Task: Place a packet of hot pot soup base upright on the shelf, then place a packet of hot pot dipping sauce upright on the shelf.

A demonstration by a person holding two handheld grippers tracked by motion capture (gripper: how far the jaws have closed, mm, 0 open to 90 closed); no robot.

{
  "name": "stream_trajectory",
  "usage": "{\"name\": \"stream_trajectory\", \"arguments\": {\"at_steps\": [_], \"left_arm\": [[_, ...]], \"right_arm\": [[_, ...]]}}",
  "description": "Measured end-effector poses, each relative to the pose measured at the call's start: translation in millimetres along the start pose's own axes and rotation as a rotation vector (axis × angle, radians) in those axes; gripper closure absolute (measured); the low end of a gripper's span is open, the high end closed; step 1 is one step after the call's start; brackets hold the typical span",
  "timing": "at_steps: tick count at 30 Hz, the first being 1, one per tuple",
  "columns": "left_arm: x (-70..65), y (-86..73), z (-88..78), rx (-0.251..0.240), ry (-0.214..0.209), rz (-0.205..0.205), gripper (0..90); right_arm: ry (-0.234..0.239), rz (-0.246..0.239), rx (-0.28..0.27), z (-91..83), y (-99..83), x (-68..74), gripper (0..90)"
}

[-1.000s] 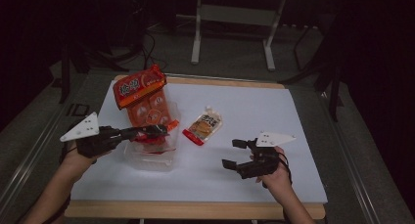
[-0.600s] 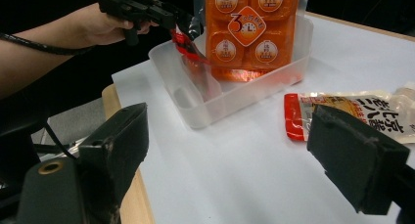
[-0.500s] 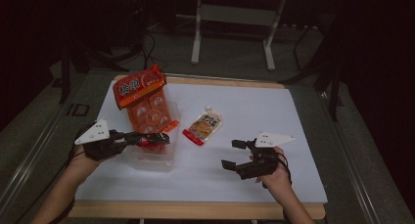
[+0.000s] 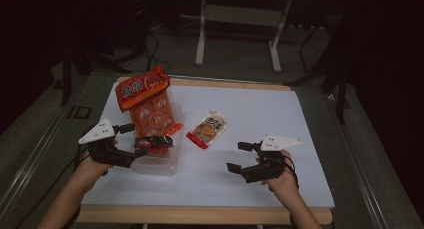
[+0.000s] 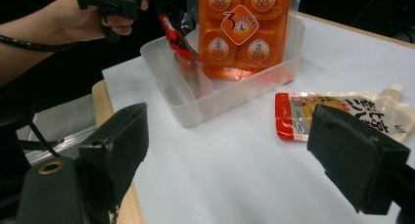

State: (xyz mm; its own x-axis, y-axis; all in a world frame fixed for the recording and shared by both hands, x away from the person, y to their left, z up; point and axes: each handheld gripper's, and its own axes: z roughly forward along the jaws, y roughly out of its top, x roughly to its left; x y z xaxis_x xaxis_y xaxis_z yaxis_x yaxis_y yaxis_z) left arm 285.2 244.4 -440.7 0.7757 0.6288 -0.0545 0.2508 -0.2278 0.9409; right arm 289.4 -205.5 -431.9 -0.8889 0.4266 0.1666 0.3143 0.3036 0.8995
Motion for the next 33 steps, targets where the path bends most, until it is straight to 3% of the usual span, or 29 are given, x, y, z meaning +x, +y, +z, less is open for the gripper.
{"name": "stream_trajectory", "arguments": {"at_steps": [3, 5, 12, 15, 19, 22, 27, 29, 33], "left_arm": [[-6.5, 6.0, -1.3, -0.039, -0.006, -0.009, 1.9], [-11.9, 10.3, -1.0, -0.037, -0.004, 0.003, 1.9], [-31.2, 15.3, 2.0, -0.048, -0.003, 0.043, 1.9], [-42.1, 15.4, 3.0, -0.064, -0.025, 0.056, 1.9], [-58.3, 13.8, 6.0, -0.066, -0.038, 0.086, 1.9], [-69.2, 12.5, 7.5, -0.073, -0.052, 0.086, 1.9], [-84.6, 6.5, 12.2, -0.067, -0.078, 0.083, 2.1], [-90.0, 1.8, 16.2, -0.049, -0.093, 0.084, 2.1], [-98.6, -6.3, 22.2, -0.035, -0.114, 0.082, 2.1]], "right_arm": [[0.015, -0.001, 0.002, 0.4, 0.3, -1.2, 15.4], [0.021, -0.013, 0.012, 1.6, 0.4, -2.4, 15.4], [-0.041, -0.037, 0.008, 0.6, 3.5, -3.0, 15.2], [-0.059, -0.039, 0.003, -1.8, 7.2, -5.1, 14.1], [-0.098, -0.041, -0.013, -4.5, 12.3, -9.3, 13.7], [-0.136, -0.05, -0.007, -4.1, 16.2, -13.1, 12.8], [-0.16, -0.028, -0.016, -1.6, 20.6, -21.0, 11.4], [-0.198, -0.033, -0.021, 1.2, 21.6, -24.0, 11.4], [-0.202, -0.009, -0.029, 6.7, 22.1, -30.6, 11.4]]}}
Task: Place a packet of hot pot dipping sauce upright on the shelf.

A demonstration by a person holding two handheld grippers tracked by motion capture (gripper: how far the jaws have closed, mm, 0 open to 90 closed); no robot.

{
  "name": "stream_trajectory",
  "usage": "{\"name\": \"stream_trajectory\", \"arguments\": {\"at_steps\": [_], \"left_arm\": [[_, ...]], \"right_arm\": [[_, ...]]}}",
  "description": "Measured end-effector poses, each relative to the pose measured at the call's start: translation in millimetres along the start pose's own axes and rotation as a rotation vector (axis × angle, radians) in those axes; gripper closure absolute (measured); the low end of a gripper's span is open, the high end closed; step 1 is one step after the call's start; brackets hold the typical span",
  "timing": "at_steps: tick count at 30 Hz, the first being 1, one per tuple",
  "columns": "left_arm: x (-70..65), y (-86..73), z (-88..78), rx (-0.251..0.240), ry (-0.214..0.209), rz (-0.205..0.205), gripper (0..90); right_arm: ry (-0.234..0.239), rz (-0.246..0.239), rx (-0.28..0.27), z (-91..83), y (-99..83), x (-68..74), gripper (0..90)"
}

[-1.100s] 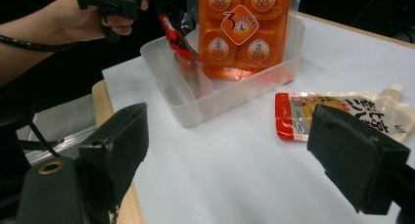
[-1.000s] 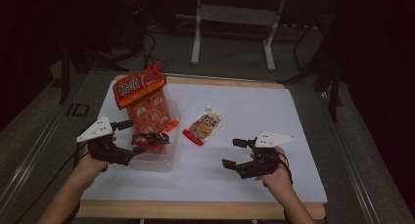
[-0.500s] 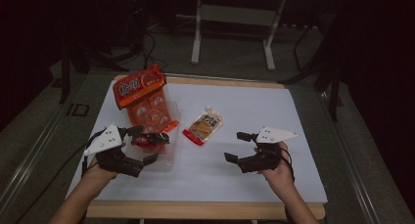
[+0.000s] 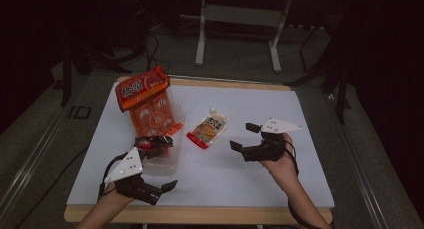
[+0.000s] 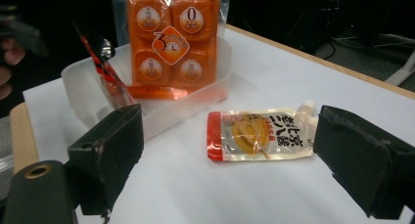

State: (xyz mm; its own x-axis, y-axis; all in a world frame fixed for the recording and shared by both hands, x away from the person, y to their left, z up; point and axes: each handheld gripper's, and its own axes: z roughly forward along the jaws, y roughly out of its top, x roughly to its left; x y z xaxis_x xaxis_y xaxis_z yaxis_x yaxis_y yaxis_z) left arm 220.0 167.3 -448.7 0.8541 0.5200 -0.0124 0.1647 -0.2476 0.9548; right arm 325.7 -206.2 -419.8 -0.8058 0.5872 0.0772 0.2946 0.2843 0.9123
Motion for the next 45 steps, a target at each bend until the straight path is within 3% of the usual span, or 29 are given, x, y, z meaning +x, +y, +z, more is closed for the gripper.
{"name": "stream_trajectory", "arguments": {"at_steps": [5, 17, 24, 29, 35, 39, 45], "left_arm": [[-8.0, -7.7, 3.1, 0.0, -0.012, -0.01, 2.1], [-24.8, -20.0, 2.8, 0.015, -0.011, 0.007, 2.0], [-32.5, -26.6, 3.1, 0.018, -0.008, 0.009, 2.0], [-33.9, -31.9, 1.8, 0.022, -0.011, -0.001, 2.0], [-34.0, -36.9, 2.2, 0.045, -0.011, 0.002, 2.0], [-33.7, -38.2, 1.4, 0.035, -0.018, -0.007, 2.0], [-35.4, -37.9, -0.4, 0.031, -0.012, 0.013, 2.0]], "right_arm": [[-0.042, -0.005, 0.016, 9.7, -1.3, -5.8, 12.3], [-0.098, 0.019, 0.029, 32.8, 0.8, -26.3, 14.6], [-0.11, 0.067, 0.056, 51.2, 2.1, -43.3, 19.1], [-0.127, 0.077, 0.083, 67.6, 1.9, -49.9, 23.8], [-0.126, 0.098, 0.142, 89.4, -1.7, -58.0, 35.5], [-0.143, 0.119, 0.165, 100.4, -5.3, -65.6, 41.6], [-0.18, 0.114, 0.194, 114.7, -11.1, -74.3, 44.0]]}}
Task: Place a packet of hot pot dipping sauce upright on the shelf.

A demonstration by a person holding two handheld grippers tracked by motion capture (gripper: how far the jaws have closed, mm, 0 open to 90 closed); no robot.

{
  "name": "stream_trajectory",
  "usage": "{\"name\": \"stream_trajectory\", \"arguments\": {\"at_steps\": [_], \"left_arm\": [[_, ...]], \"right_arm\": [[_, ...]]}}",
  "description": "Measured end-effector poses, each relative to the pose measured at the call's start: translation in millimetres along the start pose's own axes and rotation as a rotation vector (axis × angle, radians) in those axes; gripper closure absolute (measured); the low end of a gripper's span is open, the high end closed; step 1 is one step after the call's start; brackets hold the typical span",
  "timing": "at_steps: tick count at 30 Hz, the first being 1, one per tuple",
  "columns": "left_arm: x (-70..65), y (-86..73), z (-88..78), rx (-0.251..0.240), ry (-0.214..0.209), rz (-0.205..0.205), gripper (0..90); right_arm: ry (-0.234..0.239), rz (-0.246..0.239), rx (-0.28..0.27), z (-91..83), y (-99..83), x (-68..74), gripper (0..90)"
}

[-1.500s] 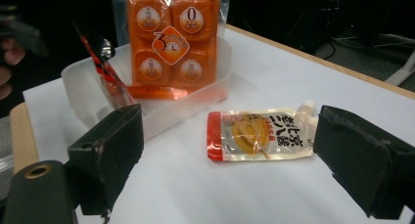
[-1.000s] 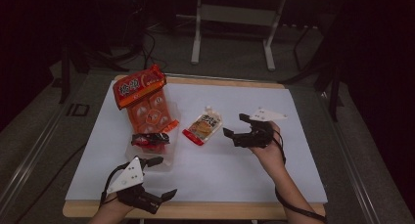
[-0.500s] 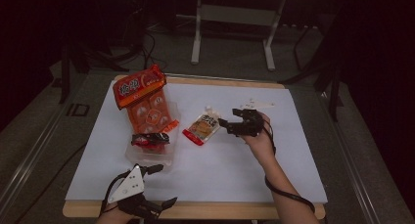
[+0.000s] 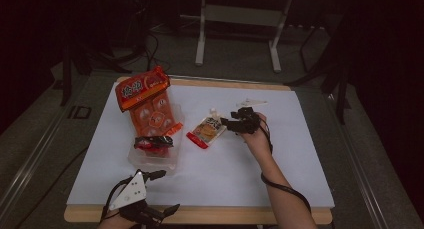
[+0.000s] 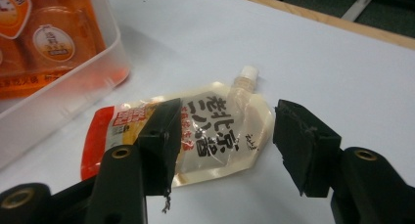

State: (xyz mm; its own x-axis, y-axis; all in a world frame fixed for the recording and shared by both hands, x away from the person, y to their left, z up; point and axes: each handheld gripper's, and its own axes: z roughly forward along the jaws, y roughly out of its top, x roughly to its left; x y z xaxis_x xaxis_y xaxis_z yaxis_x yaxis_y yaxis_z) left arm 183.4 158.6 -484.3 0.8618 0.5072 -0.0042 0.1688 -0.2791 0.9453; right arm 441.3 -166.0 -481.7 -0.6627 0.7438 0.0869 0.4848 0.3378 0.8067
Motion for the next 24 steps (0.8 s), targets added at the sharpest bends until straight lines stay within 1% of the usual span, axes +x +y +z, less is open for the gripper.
{"name": "stream_trajectory", "arguments": {"at_steps": [1, 2, 3, 4, 6, 7, 8, 9, 12, 14, 16, 19, 20, 24], "left_arm": [[-0.2, -0.2, -0.1, 0.002, 0.0, 0.002, 2.0], [-0.2, -0.3, -0.2, 0.003, -0.001, 0.003, 2.0], [-0.2, -0.3, -0.2, 0.003, -0.001, 0.003, 2.0], [-0.6, -0.6, -0.2, 0.002, -0.003, 0.004, 2.0], [-1.1, -0.5, -0.3, 0.001, -0.006, 0.004, 2.0], [-1.1, -0.5, -0.3, 0.001, -0.006, 0.004, 2.0], [-1.4, -0.3, -0.5, -0.002, -0.011, 0.003, 2.0], [-1.5, -0.1, -0.5, -0.002, -0.014, -0.001, 2.0], [-1.9, 0.1, -1.0, -0.004, -0.014, 0.0, 2.0], [-1.8, -0.1, -1.5, -0.006, -0.015, -0.007, 2.0], [-2.0, -0.5, -1.6, -0.005, -0.015, -0.007, 2.0], [-2.6, -0.9, -1.5, -0.002, -0.017, -0.008, 2.0], [-3.0, -1.1, -0.8, 0.001, -0.024, -0.008, 2.0], [-4.2, -1.2, 0.1, 0.001, -0.031, -0.009, 2.0]], "right_arm": [[-0.004, 0.003, 0.0, 1.9, -0.4, -0.7, 44.5], [-0.021, -0.001, 0.002, 5.1, -1.2, -1.1, 44.7], [-0.021, -0.001, 0.002, 5.1, -1.2, -1.1, 44.7], [-0.039, -0.004, 0.012, 11.4, -2.9, -2.6, 45.2], [-0.058, -0.007, 0.012, 15.6, -4.3, -3.7, 46.5], [-0.058, -0.007, 0.012, 15.6, -4.3, -3.7, 46.5], [-0.065, -0.001, 0.019, 20.8, -5.4, -6.6, 48.4], [-0.064, 0.0, 0.021, 21.8, -5.7, -7.1, 49.9], [-0.062, 0.017, 0.045, 29.3, -8.3, -11.7, 50.0], [-0.061, 0.03, 0.052, 33.4, -10.4, -13.4, 50.1], [-0.072, 0.027, 0.065, 37.1, -12.2, -14.4, 50.7], [-0.072, 0.031, 0.076, 40.6, -13.6, -15.6, 50.5], [-0.086, 0.028, 0.083, 43.7, -14.5, -17.6, 50.5], [-0.098, 0.036, 0.098, 48.2, -16.3, -21.7, 50.7]]}}
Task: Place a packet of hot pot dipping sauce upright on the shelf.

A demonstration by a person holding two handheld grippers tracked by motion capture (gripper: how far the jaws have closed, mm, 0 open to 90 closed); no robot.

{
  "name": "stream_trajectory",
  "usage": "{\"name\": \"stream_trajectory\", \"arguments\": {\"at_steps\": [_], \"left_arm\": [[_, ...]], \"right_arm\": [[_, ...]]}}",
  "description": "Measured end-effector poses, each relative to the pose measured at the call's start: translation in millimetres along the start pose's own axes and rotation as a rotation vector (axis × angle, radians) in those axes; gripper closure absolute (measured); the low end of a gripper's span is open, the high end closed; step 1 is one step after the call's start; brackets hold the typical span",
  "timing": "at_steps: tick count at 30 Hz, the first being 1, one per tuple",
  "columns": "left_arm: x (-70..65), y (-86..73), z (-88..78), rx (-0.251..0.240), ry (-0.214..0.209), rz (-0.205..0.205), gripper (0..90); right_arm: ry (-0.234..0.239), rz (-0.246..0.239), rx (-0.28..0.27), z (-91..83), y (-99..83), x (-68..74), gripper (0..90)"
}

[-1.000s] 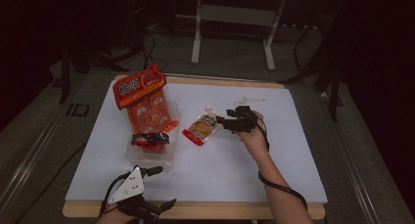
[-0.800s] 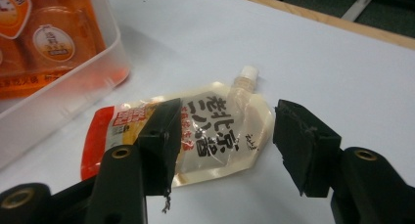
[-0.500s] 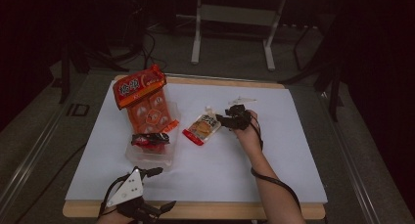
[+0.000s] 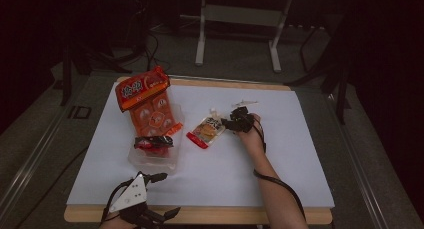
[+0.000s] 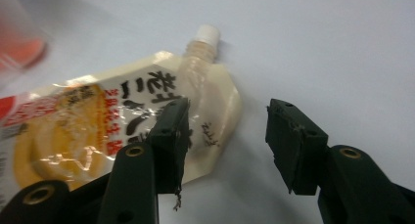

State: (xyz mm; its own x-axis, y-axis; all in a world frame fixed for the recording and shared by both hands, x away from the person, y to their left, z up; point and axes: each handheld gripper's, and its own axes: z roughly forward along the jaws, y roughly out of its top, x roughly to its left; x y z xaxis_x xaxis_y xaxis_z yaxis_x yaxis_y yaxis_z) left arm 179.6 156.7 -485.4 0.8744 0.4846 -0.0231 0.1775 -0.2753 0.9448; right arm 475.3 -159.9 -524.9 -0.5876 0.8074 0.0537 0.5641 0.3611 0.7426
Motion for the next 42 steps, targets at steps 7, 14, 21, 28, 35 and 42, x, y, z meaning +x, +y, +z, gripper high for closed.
{"name": "stream_trajectory", "arguments": {"at_steps": [7, 14, 21, 28, 35, 42], "left_arm": [[-0.5, -0.5, 0.8, 0.014, 0.0, 0.011, 2.0], [-0.8, -0.4, 0.6, 0.012, -0.005, 0.008, 2.0], [-0.7, -1.4, 2.5, 0.023, -0.006, 0.014, 2.0], [-0.3, -1.2, 2.8, 0.021, -0.006, 0.012, 2.0], [0.9, -2.1, 3.8, 0.018, -0.003, 0.004, 2.0], [1.1, -2.9, 6.1, 0.019, -0.002, 0.002, 2.0]], "right_arm": [[-0.006, -0.004, 0.03, 8.4, -3.6, 1.0, 51.5], [0.01, -0.01, 0.05, 11.8, -3.2, 6.8, 62.9], [0.023, 0.016, 0.068, 10.5, -2.5, 9.5, 85.4], [0.029, 0.039, 0.068, 6.0, 0.1, 13.4, 89.4], [0.048, 0.049, 0.018, -9.8, 9.1, 16.4, 89.7], [0.074, 0.075, -0.031, -26.2, 17.0, 24.4, 89.7]]}}
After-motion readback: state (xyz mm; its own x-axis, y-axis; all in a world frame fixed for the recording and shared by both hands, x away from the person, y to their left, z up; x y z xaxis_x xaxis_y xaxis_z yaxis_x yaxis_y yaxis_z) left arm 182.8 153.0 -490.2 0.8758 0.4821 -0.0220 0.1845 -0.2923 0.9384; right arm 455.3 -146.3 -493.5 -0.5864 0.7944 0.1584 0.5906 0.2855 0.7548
